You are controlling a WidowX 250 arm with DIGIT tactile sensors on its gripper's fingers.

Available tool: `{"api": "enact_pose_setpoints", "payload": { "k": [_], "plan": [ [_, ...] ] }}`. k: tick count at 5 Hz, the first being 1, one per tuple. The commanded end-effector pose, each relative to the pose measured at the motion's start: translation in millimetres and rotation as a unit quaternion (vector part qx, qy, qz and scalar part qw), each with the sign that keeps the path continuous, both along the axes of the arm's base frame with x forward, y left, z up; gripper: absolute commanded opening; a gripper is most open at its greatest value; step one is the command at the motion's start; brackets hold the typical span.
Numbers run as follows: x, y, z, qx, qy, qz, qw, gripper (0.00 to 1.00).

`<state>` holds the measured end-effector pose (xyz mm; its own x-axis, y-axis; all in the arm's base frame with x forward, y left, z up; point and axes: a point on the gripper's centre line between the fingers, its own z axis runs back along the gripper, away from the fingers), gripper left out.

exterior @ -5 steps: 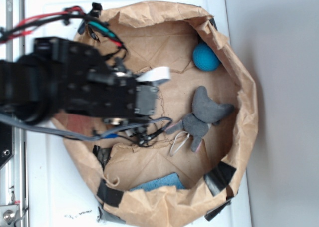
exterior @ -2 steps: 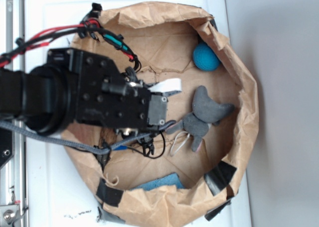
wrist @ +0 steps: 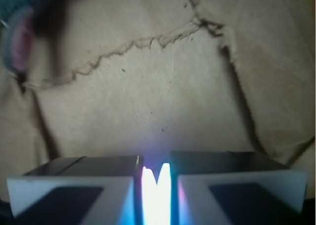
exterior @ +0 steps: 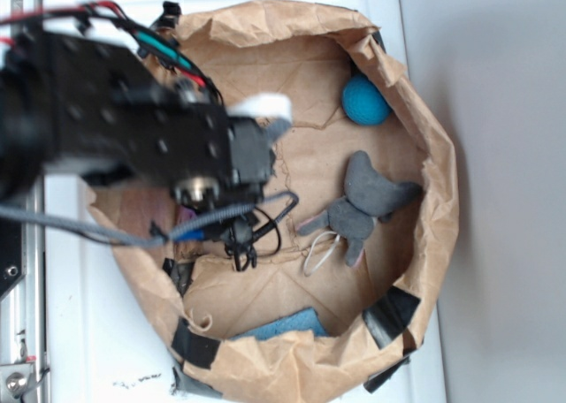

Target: Grab the wood chip.

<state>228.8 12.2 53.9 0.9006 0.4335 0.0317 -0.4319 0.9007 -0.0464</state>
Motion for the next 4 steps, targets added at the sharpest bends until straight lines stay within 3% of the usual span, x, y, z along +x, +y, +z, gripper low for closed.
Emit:
{"api": "enact_pose_setpoints", "payload": {
  "k": [1,2,3,4],
  "plan": [
    [10.0,18.6,20.8,-0.027,0.0,0.089,0.996,1.0],
    [1.7,13.8,11.1,-0.049,0.01,0.122,0.991,1.0],
    [-6.5,10.0,8.9,-0.054,0.01,0.145,0.988,1.0],
    [-7.5,9.6,7.5,-0.056,0.028,0.165,0.984,1.0]
  ]
}}
